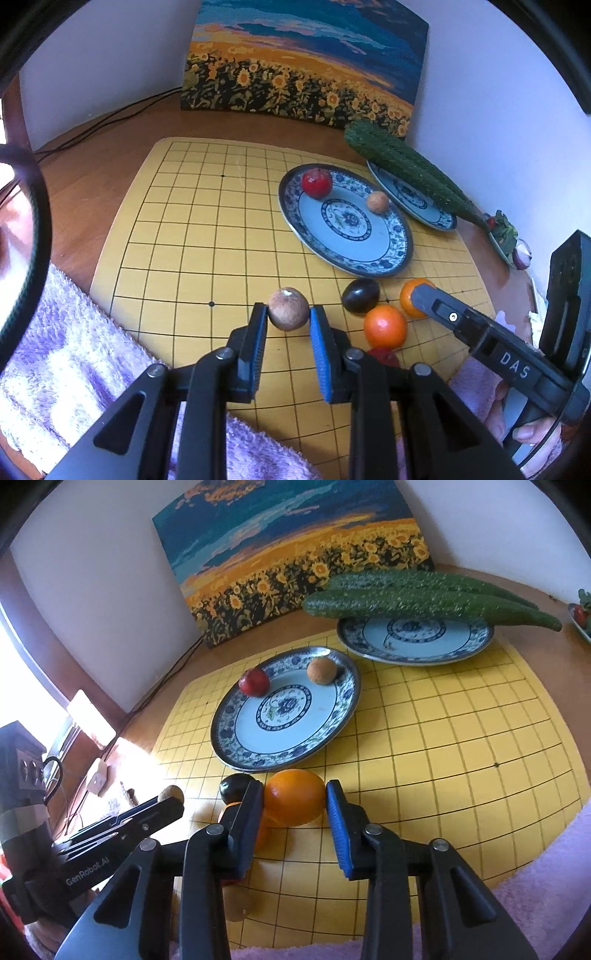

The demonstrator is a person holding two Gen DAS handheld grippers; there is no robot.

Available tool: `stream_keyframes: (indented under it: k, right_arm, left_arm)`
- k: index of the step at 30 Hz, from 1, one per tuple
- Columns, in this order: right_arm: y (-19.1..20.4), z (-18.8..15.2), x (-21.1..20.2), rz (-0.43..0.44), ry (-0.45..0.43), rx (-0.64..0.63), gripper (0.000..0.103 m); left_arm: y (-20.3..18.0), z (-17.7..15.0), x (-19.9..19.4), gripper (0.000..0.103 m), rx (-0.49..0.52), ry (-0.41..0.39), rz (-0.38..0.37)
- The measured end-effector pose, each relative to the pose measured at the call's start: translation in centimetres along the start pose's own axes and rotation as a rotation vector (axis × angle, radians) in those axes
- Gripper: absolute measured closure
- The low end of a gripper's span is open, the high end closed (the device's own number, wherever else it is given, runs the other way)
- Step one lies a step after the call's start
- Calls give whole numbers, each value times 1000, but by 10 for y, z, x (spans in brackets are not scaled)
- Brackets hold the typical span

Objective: Organize fruits
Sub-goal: 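Grasp the large orange with the right tool, then carry the brown fruit with the left tool while the right tool carries the orange to the plate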

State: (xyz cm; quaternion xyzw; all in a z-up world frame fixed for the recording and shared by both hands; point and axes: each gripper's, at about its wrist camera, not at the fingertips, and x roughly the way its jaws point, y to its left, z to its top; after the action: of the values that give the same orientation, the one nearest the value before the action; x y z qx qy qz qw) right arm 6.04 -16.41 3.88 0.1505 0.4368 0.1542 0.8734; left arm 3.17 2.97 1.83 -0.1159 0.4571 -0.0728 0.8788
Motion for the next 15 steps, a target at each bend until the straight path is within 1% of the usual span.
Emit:
stream_keyframes:
  k: [6, 11, 15]
  right_arm:
    - [-3, 2, -10, 2, -27, -6, 67]
    - [-9, 4, -18, 35, -58, 12, 67]
    - [-9, 9, -21, 28, -68, 0, 67]
  left_arm:
    - [-8, 2, -1, 78, 13, -2, -4]
    - [-15, 6, 2, 78, 25, -4, -15]
    - [-22, 15, 5, 78, 42, -9, -10]
